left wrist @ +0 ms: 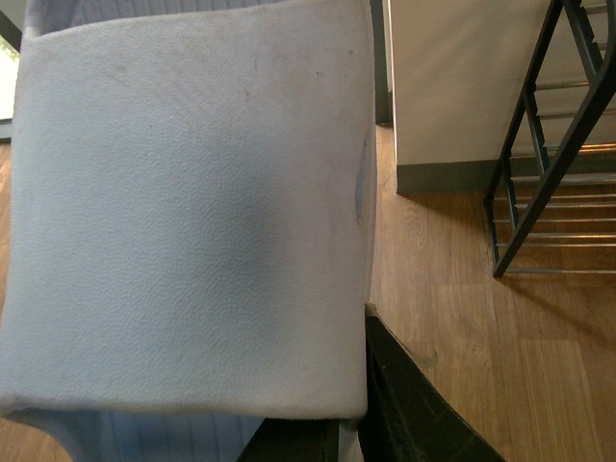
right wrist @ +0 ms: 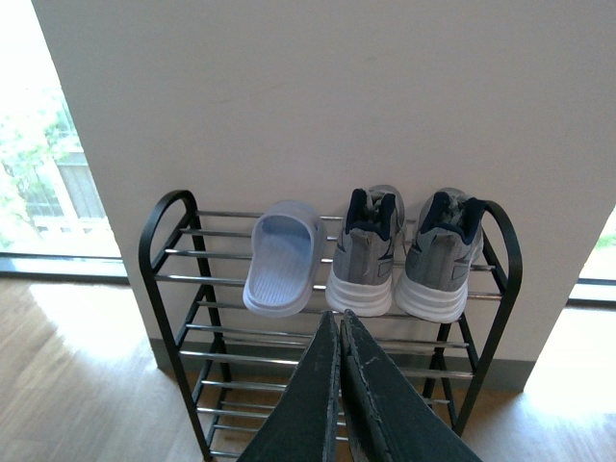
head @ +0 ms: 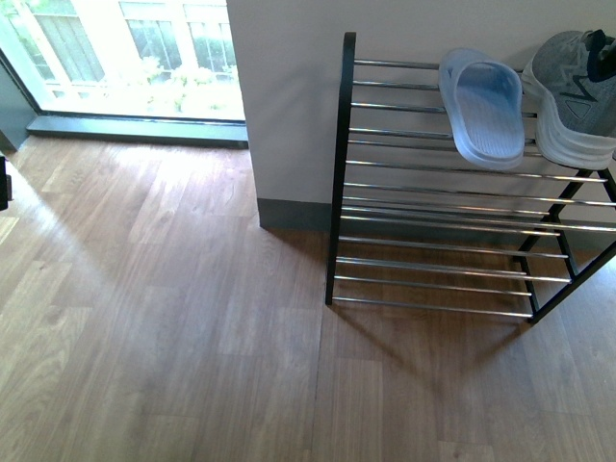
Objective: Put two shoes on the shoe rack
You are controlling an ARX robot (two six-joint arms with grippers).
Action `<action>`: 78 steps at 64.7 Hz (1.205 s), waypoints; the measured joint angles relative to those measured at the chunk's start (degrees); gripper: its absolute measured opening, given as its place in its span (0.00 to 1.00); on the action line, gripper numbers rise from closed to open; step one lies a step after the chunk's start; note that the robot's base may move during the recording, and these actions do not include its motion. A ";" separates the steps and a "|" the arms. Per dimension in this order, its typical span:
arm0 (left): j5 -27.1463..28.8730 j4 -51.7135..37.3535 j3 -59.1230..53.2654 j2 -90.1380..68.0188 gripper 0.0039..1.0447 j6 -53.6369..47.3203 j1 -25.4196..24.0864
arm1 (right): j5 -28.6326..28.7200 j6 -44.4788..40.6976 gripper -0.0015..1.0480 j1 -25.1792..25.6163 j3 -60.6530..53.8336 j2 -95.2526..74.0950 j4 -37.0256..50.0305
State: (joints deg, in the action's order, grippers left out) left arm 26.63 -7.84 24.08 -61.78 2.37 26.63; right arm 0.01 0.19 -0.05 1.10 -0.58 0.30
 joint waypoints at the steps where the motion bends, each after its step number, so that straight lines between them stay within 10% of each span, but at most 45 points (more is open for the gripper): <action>1: 0.00 0.00 0.00 0.00 0.02 0.00 0.00 | -0.02 0.00 0.02 0.00 0.00 0.04 -0.02; 15: -0.02 0.00 0.00 0.00 0.02 0.00 0.00 | -0.02 -0.04 0.04 0.00 0.00 0.20 -0.20; 52: 0.11 0.00 0.00 0.04 0.02 0.00 -0.04 | 0.17 -0.02 0.92 0.00 0.00 0.26 -0.22; 78: -0.22 0.00 0.00 -0.07 0.02 -0.02 0.15 | -0.37 -0.02 0.91 -0.02 0.00 0.28 -0.33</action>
State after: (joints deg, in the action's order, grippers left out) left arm 26.41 -7.84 24.08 -61.84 2.35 26.79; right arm -0.36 0.16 -0.08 1.10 -0.30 -0.03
